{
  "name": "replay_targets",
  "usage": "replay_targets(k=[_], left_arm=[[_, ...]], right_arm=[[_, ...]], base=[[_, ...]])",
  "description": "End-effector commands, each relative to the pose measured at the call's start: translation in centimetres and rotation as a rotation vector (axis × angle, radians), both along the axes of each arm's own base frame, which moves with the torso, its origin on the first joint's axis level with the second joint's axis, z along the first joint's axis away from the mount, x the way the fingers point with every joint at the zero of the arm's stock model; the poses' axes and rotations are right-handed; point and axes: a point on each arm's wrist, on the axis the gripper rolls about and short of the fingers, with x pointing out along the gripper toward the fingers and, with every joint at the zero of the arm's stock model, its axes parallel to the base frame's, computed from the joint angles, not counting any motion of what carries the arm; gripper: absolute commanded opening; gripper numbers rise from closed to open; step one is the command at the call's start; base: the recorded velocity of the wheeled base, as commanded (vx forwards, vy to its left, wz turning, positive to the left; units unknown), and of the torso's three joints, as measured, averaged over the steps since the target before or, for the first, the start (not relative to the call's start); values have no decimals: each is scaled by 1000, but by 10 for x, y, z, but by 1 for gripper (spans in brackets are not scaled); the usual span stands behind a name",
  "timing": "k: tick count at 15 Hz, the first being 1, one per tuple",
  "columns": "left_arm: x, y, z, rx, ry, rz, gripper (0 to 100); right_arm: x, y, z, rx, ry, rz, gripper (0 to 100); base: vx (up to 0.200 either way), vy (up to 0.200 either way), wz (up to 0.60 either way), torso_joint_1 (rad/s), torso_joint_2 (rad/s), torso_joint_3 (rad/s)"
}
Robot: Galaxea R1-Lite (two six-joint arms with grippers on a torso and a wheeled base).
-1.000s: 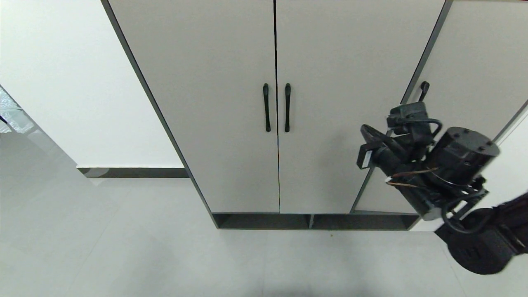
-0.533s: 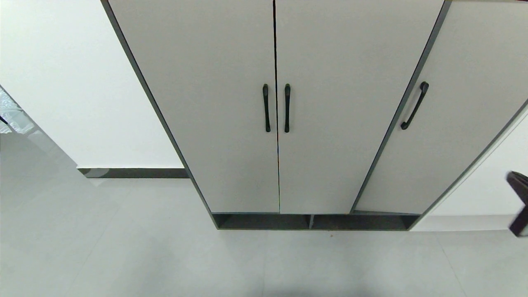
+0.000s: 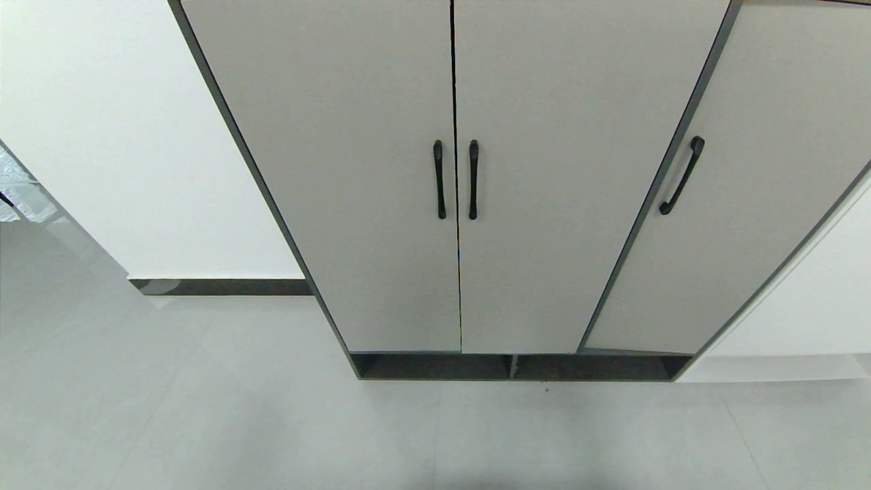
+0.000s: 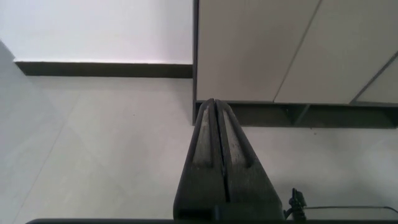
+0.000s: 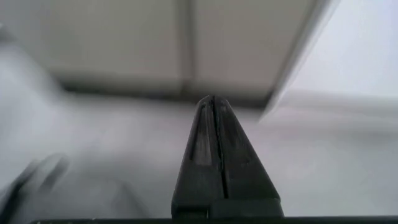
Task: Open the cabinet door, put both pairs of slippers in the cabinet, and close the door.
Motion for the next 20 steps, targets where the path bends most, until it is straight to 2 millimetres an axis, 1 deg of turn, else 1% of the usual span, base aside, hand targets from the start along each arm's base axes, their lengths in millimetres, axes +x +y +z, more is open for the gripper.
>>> replay_targets(k=[1, 4, 6, 7, 9, 11, 13, 20], left_arm=[[0, 0, 0, 0, 1, 0, 0], [0, 0, 0, 0, 1, 0, 0], [0, 0, 0, 0, 1, 0, 0], [0, 0, 0, 0, 1, 0, 0], [0, 0, 0, 0, 1, 0, 0], [0, 0, 0, 0, 1, 0, 0], [0, 0, 0, 0, 1, 0, 0], [0, 0, 0, 0, 1, 0, 0]], right_arm=[[-3, 0, -6, 26, -41, -18, 0], [-3, 0, -6, 21, -43, -11, 0], [-3, -1, -6, 21, -45, -45, 0], [-3, -2, -6, 18, -46, -88, 0], [-6, 1, -6, 14, -74, -244, 0], [-6, 1, -6, 25, -78, -240, 0], [-11, 2, -8, 13, -140, -117, 0], [-11, 2, -8, 12, -140, -123, 0]], base=[[0, 0, 0, 0, 0, 0], [0, 0, 0, 0, 0, 0], [0, 0, 0, 0, 0, 0], [0, 0, 0, 0, 0, 0], [0, 0, 0, 0, 0, 0], [0, 0, 0, 0, 0, 0], [0, 0, 0, 0, 0, 0], [0, 0, 0, 0, 0, 0]])
